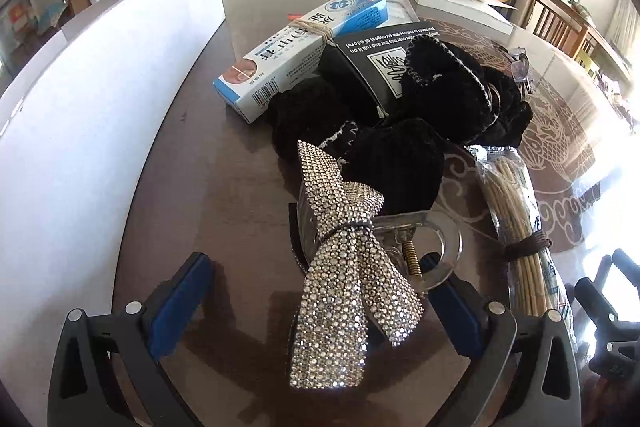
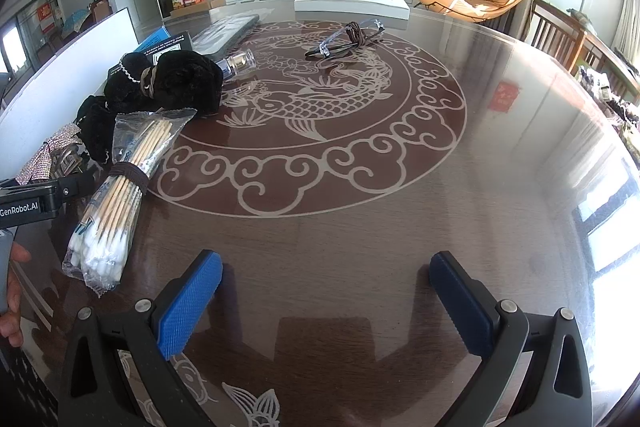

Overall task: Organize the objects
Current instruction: 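Grasp the rhinestone bow with the left gripper while the right gripper grasps the cotton swab bundle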

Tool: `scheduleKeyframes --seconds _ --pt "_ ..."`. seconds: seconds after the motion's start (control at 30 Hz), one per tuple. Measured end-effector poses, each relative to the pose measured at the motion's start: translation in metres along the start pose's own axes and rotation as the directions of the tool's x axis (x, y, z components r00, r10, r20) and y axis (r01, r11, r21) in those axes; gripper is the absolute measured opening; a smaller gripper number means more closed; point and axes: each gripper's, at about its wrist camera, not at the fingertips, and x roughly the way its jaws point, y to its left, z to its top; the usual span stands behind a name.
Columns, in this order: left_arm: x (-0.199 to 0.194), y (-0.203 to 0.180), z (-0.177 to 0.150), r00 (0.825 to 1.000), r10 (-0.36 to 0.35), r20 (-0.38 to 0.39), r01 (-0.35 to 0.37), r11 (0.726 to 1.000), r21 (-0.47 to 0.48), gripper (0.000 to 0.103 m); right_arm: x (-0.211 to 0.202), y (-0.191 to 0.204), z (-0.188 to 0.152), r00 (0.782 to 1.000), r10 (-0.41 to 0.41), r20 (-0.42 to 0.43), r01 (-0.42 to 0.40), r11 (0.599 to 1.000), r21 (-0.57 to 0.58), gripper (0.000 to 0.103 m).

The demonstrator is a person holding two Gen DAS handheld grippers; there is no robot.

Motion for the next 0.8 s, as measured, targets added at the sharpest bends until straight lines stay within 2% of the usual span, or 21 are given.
scheduleKeyframes --seconds 0.13,0.2,0.23,0.27,0.3,0.33,0.4,0.47,0.5,0.57,0.67,0.7,0.73,0.77,0.8 --pt "0.004 -0.001 0.010 0.996 -0.002 -0.086 0.003 1.000 0.009 0.103 0.000 0.000 -0.001 1.000 0.000 0.000 0.000 1.000 0.000 0.103" --pt "-0.002 -0.005 0.009 0.999 -0.022 -0.048 0.024 0.998 0.052 0.102 0.001 0.000 -0.001 1.000 0.000 0.000 0.000 1.000 0.000 0.103" --pt "-0.004 -0.007 0.009 0.999 -0.018 -0.032 0.020 0.997 0.078 0.088 0.001 0.000 -0.001 1.000 0.000 0.000 0.000 1.000 0.000 0.103" --pt "-0.006 -0.009 0.007 0.999 -0.019 -0.026 0.022 0.995 0.097 0.068 0.001 0.000 -0.001 1.000 0.000 0.000 0.000 1.000 0.000 0.103" --pt "-0.009 -0.007 0.007 0.998 -0.061 -0.014 0.062 0.994 0.092 0.057 0.001 0.000 -0.001 1.000 0.000 0.000 0.000 1.000 0.000 0.103" --pt "-0.013 -0.004 0.005 0.998 -0.064 -0.003 0.064 0.995 0.082 0.053 0.001 0.000 -0.001 1.000 0.000 0.000 0.000 1.000 0.000 0.103" --pt "-0.021 0.004 0.001 0.997 -0.075 0.031 0.073 0.996 0.054 0.052 0.001 0.000 0.000 1.000 0.005 -0.003 -0.005 1.000 -0.005 0.103" --pt "-0.030 0.012 -0.007 0.995 -0.090 0.045 0.089 0.996 0.027 0.049 0.004 0.002 0.008 0.998 0.026 -0.060 -0.027 0.999 -0.027 0.102" --pt "-0.036 0.017 -0.012 0.994 -0.096 0.052 0.095 0.995 0.014 0.049 0.004 0.002 0.014 0.993 0.066 -0.098 -0.068 0.997 -0.019 0.094" --pt "-0.042 0.020 -0.018 0.993 -0.104 0.062 0.104 0.995 -0.003 0.049 -0.004 0.008 0.030 0.971 0.209 -0.115 -0.206 0.978 0.034 0.086" --pt "-0.050 0.027 -0.029 0.992 -0.106 0.062 0.107 0.994 -0.019 0.049 -0.006 0.049 0.054 0.925 0.341 -0.169 -0.346 0.938 0.005 0.086" --pt "-0.051 0.029 -0.030 0.992 -0.111 0.062 0.113 0.993 -0.026 0.049 0.000 0.067 0.060 0.910 0.361 -0.203 -0.372 0.928 -0.014 0.084" --pt "-0.054 0.032 -0.032 0.991 -0.117 0.065 0.120 0.992 -0.033 0.049 0.007 0.083 0.063 0.908 0.348 -0.233 -0.367 0.930 -0.039 0.083" --pt "-0.058 0.035 -0.036 0.990 -0.123 0.069 0.126 0.991 -0.039 0.049 0.015 0.097 0.065 0.917 0.308 -0.253 -0.335 0.940 -0.071 0.080" --pt "-0.064 0.038 -0.039 0.989 -0.127 0.078 0.131 0.990 -0.043 0.049 0.021 0.106 0.066 0.928 0.259 -0.268 -0.296 0.950 -0.105 0.071"
